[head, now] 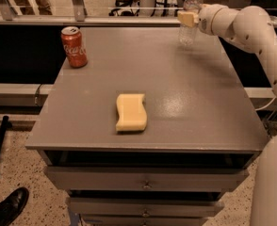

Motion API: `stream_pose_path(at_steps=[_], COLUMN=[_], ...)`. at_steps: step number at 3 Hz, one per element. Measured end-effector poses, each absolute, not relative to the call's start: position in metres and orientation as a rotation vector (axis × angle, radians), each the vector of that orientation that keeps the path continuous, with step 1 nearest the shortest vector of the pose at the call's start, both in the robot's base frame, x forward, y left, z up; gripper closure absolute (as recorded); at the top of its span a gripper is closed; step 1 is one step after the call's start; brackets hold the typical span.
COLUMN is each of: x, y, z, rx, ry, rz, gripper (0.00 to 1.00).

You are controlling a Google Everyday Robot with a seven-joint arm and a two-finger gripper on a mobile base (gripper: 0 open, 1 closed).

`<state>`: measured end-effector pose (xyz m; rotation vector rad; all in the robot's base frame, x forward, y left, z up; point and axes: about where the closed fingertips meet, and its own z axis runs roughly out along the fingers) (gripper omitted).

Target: Move water bottle near coke can

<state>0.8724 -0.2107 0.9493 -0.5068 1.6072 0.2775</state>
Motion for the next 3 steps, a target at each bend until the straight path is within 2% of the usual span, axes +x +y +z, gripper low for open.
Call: stream_pose_path(at_steps=[1,2,3], x=[0.830,0.830,0.829], y=[-0.183,-0.182,-0.151], z=[0.963,0.961,0.961], rx=[-0.616,-0.621,-0.646], ry=[1.663,1.666,1.634], rz=[0.371,0.375,0.432], gripper=[1.00,1.00,1.00])
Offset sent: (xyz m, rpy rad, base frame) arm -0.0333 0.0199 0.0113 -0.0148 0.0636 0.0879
